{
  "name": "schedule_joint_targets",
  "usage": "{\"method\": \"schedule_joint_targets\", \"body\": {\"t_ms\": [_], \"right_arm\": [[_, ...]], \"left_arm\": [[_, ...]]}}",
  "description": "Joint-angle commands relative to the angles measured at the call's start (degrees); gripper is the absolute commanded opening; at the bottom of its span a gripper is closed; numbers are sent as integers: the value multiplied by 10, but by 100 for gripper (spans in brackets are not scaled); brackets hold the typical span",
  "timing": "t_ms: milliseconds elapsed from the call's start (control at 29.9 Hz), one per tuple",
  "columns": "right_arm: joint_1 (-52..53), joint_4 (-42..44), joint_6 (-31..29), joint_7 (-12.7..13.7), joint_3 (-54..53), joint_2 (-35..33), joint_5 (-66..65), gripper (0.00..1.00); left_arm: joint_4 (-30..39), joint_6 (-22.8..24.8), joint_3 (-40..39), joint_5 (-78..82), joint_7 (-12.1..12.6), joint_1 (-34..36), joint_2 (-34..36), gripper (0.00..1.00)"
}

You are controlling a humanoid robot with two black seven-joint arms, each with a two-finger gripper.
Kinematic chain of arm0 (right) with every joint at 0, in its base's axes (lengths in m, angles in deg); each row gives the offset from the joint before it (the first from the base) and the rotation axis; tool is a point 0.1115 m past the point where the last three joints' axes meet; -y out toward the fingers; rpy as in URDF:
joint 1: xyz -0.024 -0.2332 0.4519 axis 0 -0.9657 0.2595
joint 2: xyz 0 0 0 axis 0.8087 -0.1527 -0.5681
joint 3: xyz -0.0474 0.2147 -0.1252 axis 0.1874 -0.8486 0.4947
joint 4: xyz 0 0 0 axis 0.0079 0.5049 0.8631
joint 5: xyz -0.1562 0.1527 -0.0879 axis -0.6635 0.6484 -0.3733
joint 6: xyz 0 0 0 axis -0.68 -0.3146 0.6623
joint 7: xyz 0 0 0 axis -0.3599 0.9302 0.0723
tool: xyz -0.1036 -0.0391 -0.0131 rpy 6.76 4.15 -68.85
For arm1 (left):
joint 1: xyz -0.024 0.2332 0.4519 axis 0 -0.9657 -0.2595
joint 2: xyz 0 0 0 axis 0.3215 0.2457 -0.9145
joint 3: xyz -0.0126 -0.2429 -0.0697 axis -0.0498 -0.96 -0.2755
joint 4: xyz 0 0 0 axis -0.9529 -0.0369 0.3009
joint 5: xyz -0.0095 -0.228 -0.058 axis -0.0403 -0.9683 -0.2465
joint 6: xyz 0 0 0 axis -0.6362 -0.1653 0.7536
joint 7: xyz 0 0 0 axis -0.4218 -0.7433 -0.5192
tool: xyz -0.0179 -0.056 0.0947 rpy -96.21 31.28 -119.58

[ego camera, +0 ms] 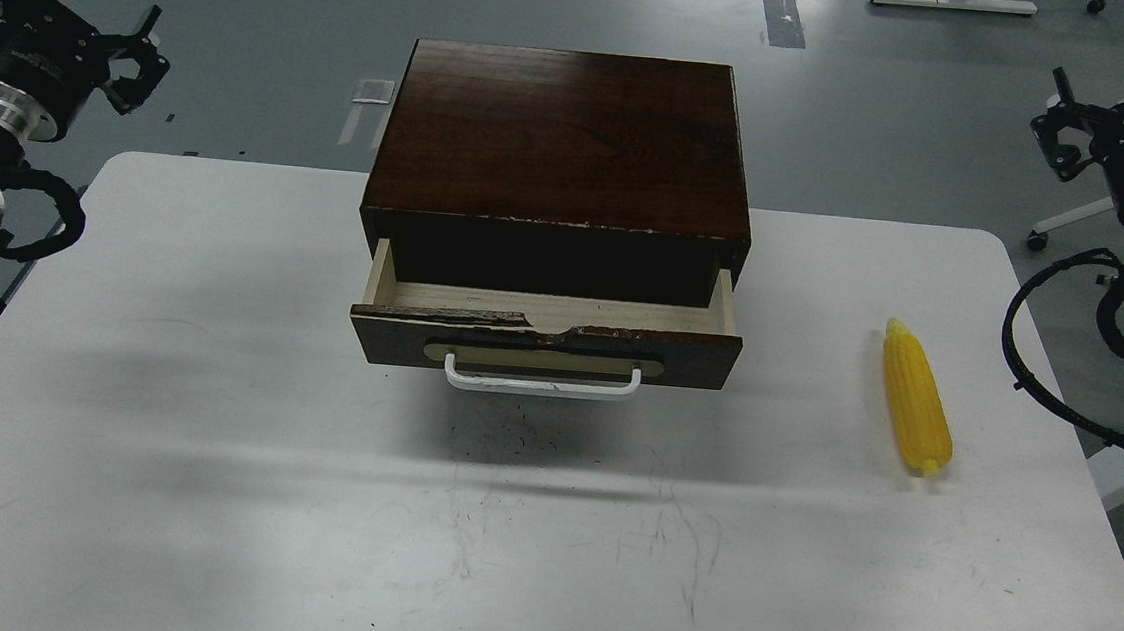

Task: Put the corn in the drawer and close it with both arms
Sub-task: 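Move the right gripper toward the yellow corn cob beside the drawer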

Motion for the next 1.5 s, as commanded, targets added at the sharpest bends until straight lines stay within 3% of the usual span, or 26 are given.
{"method": "schedule_joint_targets", "body": {"t_ms": [0,301,568,702,835,969,1170,1270,1470], "right_arm": [[-2,0,0,0,-2,0,0,100],[6,-6,0,4,22,-9,-6,100],[146,-11,0,4,214,-97,-71,100],[243,-13,0,0,356,-125,-160,100],[274,-21,0,2,432,-140,-249,100],[292,-66,0,4,463,-162,-382,100],[292,-207,0,7,474,-205,-664,100],[274,-249,7,19,493,-207,-779,100],[210,-284,39,28,517,-200,-805,100]], "left_arm": [[0,0,0,2,5,1,-5,98],[0,0,1,2,4,1,-15,98],[-4,0,7,48,0,21,-16,98],[2,0,7,49,1,24,-22,98],[5,0,9,49,4,23,-24,98],[5,0,9,49,4,23,-19,98],[5,0,9,48,5,24,-13,98],[5,0,8,48,3,27,-4,98],[5,0,9,48,2,26,10,98]]}}
